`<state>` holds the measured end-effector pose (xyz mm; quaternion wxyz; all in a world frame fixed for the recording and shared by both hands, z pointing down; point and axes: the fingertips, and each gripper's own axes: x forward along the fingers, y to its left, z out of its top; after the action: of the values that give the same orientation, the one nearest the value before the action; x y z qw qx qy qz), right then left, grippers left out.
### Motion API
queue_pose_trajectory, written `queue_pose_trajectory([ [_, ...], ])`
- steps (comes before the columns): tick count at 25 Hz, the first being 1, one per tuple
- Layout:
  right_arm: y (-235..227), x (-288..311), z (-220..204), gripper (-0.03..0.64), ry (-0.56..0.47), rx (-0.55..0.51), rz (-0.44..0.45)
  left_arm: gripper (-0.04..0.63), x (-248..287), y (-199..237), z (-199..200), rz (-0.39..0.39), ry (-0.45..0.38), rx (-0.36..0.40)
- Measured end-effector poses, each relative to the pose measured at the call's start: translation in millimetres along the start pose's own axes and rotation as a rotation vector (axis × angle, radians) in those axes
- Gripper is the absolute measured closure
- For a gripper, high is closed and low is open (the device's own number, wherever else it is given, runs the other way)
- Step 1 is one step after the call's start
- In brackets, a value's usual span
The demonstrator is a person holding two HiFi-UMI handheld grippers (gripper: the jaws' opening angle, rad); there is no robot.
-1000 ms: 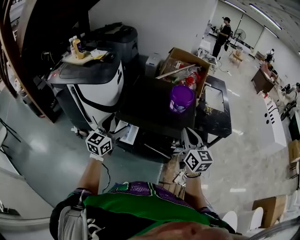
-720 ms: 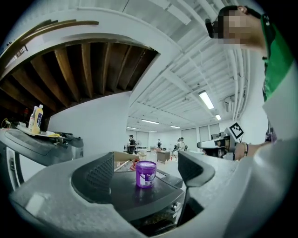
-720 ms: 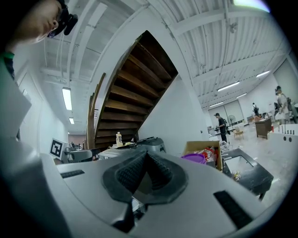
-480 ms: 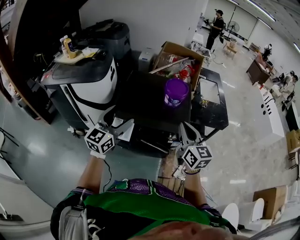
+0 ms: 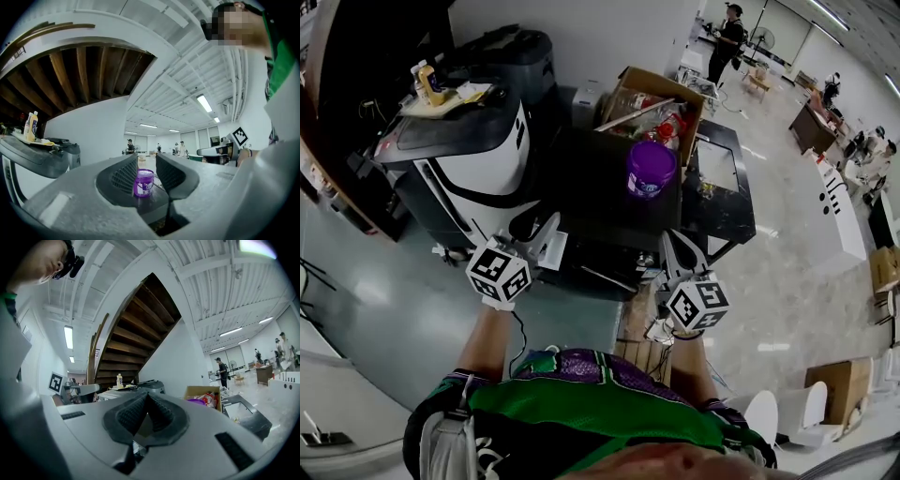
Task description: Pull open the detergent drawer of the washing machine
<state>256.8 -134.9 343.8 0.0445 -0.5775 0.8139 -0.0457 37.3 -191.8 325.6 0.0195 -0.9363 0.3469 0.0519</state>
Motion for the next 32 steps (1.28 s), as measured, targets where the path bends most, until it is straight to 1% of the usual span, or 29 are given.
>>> queue_pose_trajectory([
  [5, 15.4, 4.4, 7.7, 0.618, -0.023, -0.029, -0.026, 0.518, -6.8, 10.8, 10.4, 0.002, -0.002, 0.019],
  [9, 33.2, 10.8, 14.5, 0.618, -0.059, -0.055, -0.067, 0.566, -18.4, 29.0, 17.2, 0.034, -0.021, 0.023],
  [12, 47.6, 17.5, 17.1, 0.618, -0.078, -0.079, -0.098, 0.577, -25.9, 44.5, 17.5, 0.041, -0.032, 0.010],
  [17, 67.5, 26.5, 15.2, 0.618, -0.089, -0.109, -0.173, 0.577, -37.7, 66.5, 10.3, 0.002, -0.022, -0.021],
  [22, 78.7, 34.1, 7.3, 0.619, -0.081, -0.115, -0.247, 0.577, -42.9, 78.9, 8.3, -0.041, -0.018, -0.008],
  [32, 92.6, 41.7, -0.6, 0.620, -0.068, -0.112, -0.262, 0.577, -33.3, 74.2, 12.7, -0.119, -0.028, -0.003],
])
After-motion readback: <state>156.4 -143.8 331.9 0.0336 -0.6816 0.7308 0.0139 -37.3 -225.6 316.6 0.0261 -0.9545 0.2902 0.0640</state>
